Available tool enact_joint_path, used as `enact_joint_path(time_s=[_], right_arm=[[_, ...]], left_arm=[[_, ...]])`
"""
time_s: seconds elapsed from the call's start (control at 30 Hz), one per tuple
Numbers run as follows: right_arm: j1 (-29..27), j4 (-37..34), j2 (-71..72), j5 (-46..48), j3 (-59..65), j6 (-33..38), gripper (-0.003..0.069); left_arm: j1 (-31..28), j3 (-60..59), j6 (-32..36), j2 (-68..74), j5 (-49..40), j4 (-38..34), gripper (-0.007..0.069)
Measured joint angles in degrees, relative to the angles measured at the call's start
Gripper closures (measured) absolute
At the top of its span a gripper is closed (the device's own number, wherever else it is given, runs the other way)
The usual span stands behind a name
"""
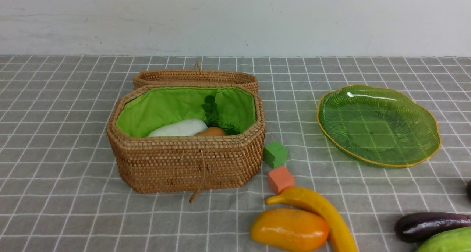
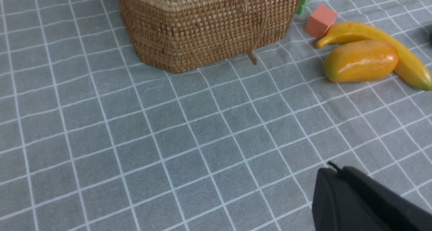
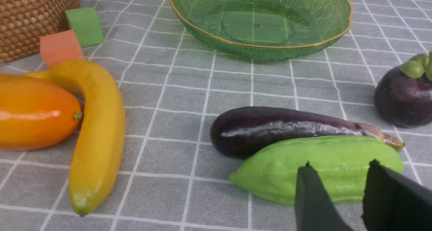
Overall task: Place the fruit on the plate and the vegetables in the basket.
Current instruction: Use the right arm to grab a mango and put it into the right plate
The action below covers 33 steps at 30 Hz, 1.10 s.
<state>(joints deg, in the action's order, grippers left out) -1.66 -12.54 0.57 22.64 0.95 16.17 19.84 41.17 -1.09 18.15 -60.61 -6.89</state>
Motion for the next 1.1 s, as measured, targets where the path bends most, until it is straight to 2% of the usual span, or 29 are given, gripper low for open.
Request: enact_joint_path(time_s=[0.23, 0.4, 0.5, 0.67, 0.73, 0.87, 1.1], right_arm=[[0.0, 0.0, 0.0, 0.0, 0.0, 0.0, 0.0417], [0.0, 0.0, 0.0, 0.0, 0.0, 0.0, 0.0417], [0.0, 0.0, 0.0, 0.0, 0.0, 0.0, 0.0417], [0.0, 0.0, 0.0, 0.0, 0.0, 0.0, 0.0417], [0.0, 0.0, 0.0, 0.0, 0.0, 0.0, 0.0417], [0.0, 0.0, 0.0, 0.0, 0.0, 0.0, 0.0417], [0.0, 0.0, 0.0, 0.0, 0.0, 0.0, 0.0417]], left_arm=[[0.0, -0.7, -0.1, 0.0, -0.7, 0.1, 0.0638], [-0.7, -1.2, -0.2, 0.0, 4.3, 3.2, 0.0638], [-3.4, -1.2, -0.2, -0.2, 7.2, 5.4, 0.0638], [-15.8, -3.2, -0.2, -2.2, 12.5, 6.3, 0.0638], [-17.8, -4.6, -0.2, -3.3, 13.9, 6.3, 0.0638], [-20.1, -13.4, -0.2, -9.9, 19.2, 4.7, 0.0638], [-18.7, -29.5, -0.2, -18.5, 27.5, -0.3, 0.0638]])
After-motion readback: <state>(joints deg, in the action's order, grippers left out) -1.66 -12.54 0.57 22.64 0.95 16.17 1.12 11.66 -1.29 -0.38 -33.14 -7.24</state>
